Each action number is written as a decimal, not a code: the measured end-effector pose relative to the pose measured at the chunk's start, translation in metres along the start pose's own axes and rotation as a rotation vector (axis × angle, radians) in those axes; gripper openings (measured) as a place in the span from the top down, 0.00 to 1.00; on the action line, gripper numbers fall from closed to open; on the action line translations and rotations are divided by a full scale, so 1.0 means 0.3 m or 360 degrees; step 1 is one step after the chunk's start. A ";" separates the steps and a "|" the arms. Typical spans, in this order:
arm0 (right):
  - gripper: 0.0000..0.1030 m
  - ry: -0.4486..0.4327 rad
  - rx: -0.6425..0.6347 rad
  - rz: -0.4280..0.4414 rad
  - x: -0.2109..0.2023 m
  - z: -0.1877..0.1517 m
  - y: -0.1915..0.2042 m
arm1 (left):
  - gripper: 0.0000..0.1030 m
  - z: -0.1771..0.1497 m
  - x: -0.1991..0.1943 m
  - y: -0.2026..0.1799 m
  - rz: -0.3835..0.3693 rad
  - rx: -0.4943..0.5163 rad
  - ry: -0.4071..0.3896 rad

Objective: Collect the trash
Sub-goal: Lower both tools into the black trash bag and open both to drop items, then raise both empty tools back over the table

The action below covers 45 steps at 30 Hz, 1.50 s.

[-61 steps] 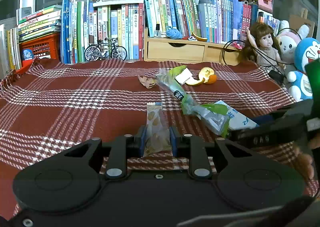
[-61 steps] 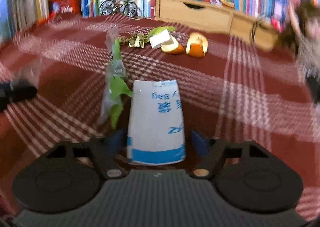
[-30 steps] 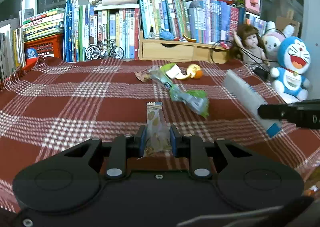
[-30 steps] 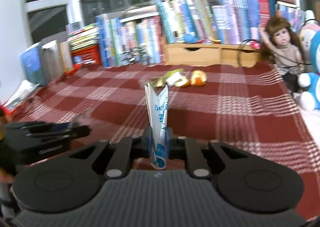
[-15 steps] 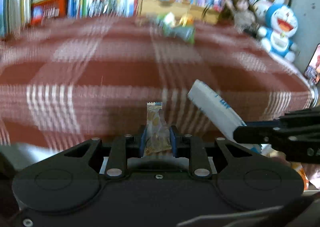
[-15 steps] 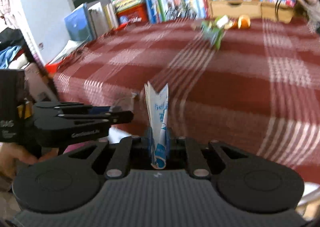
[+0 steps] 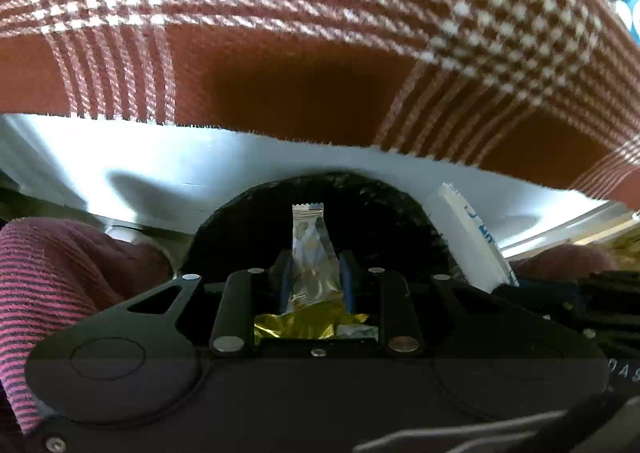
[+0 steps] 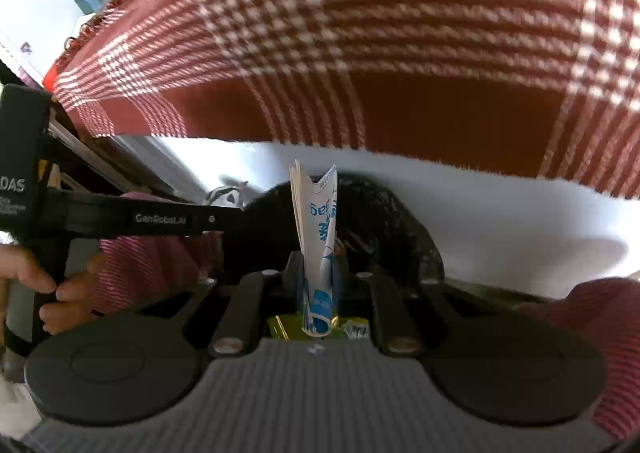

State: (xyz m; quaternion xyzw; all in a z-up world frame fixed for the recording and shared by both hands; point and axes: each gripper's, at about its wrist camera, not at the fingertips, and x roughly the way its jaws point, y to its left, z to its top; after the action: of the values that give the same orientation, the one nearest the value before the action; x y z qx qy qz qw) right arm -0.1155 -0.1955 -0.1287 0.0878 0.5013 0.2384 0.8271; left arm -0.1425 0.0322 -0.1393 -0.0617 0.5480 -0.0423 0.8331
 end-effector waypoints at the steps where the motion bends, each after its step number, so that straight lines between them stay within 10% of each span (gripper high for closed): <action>1: 0.82 0.0007 -0.0001 -0.0005 0.006 -0.001 -0.001 | 0.77 -0.006 0.003 -0.001 0.0004 0.0009 0.0008; 11: 0.76 0.0049 -0.0005 -0.0013 0.038 0.002 -0.004 | 0.76 0.014 0.035 -0.035 0.0013 0.0030 0.0063; 21: 0.47 0.0018 0.0013 -0.0006 0.025 0.011 -0.010 | 0.35 0.044 0.013 -0.023 0.0010 0.0017 -0.0001; 37: 0.26 -0.0059 -0.0041 0.0018 -0.036 0.043 -0.004 | 0.18 0.116 -0.181 -0.124 0.0038 0.0250 -0.0288; 45: 0.22 -0.0363 -0.0162 -0.0006 -0.218 0.151 0.013 | 0.16 0.231 -0.369 -0.149 -0.0076 0.0316 -0.0526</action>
State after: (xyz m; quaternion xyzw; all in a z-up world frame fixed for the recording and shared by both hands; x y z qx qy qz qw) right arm -0.1025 -0.2193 -0.0539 0.0712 0.3915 0.2504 0.8826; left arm -0.1228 0.0071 -0.0050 0.0017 0.3954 -0.1054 0.9125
